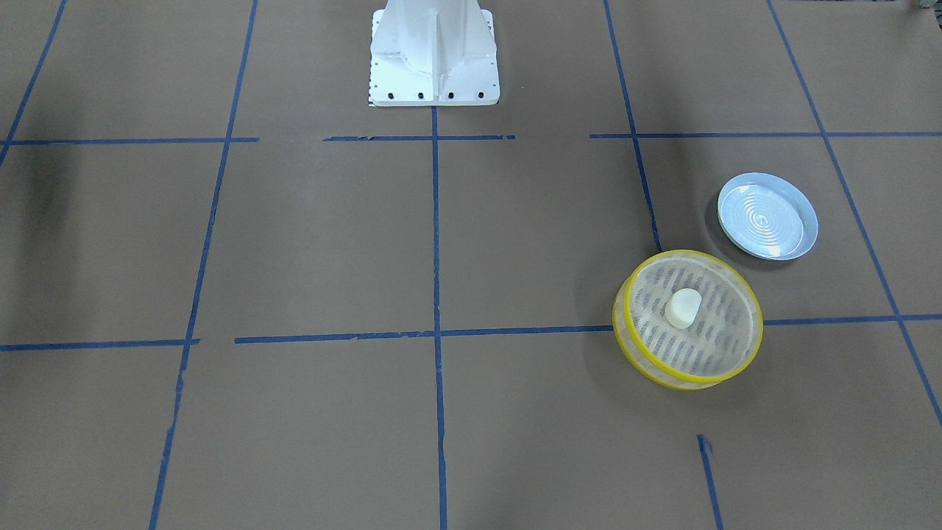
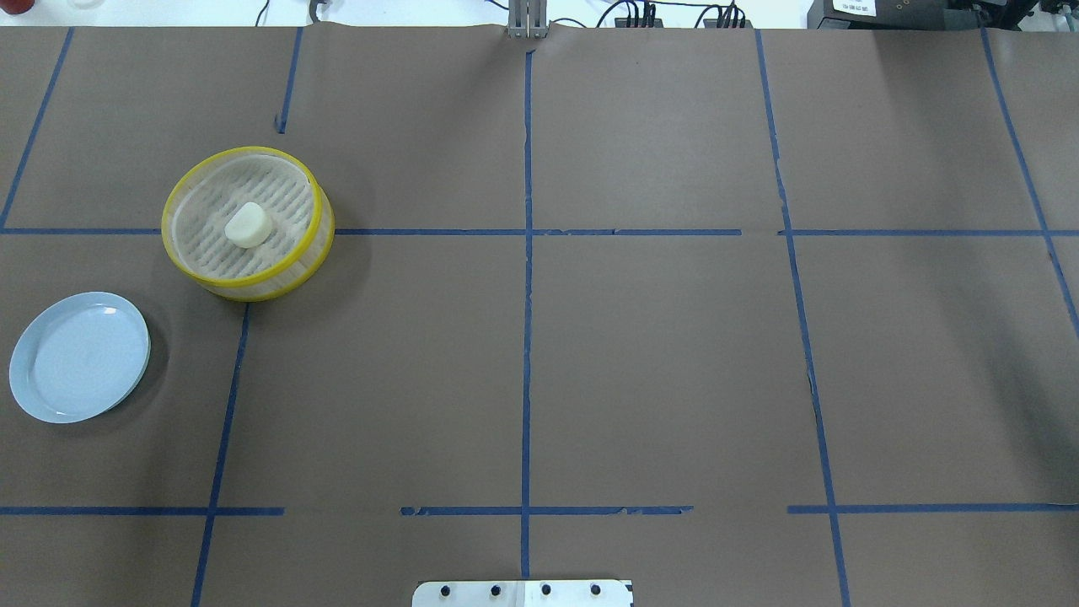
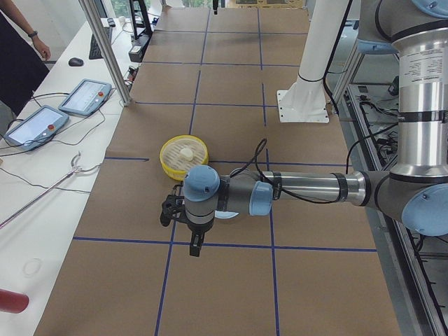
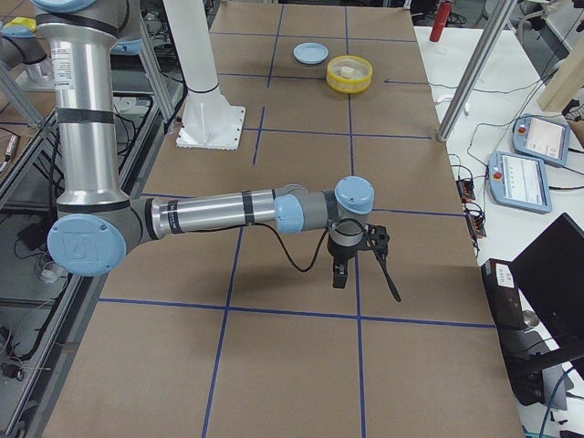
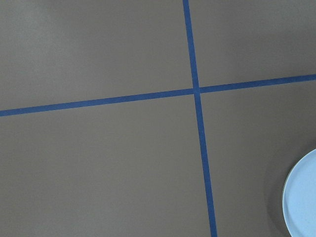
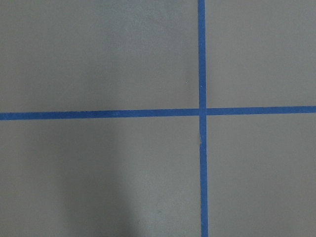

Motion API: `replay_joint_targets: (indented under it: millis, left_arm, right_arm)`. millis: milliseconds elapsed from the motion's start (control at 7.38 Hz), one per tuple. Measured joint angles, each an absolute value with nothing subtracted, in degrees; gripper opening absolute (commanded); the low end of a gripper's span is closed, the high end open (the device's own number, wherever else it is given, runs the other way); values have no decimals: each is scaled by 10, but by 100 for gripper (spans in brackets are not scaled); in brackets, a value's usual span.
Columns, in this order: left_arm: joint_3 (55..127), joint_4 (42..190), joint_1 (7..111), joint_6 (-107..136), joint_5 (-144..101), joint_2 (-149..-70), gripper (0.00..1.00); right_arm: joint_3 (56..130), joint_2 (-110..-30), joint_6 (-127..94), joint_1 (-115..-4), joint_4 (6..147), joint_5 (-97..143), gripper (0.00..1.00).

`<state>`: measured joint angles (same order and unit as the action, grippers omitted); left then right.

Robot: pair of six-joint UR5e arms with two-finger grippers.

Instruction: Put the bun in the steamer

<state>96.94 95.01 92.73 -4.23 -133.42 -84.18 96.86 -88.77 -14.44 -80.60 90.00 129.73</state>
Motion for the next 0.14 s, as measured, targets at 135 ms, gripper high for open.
replay_joint_targets:
  millis: [135]
  left_arm:
    - [969,950,927,-42,-1334,-842,100]
  right_arm:
    - [969,-888,-145,-806,900,1297,100]
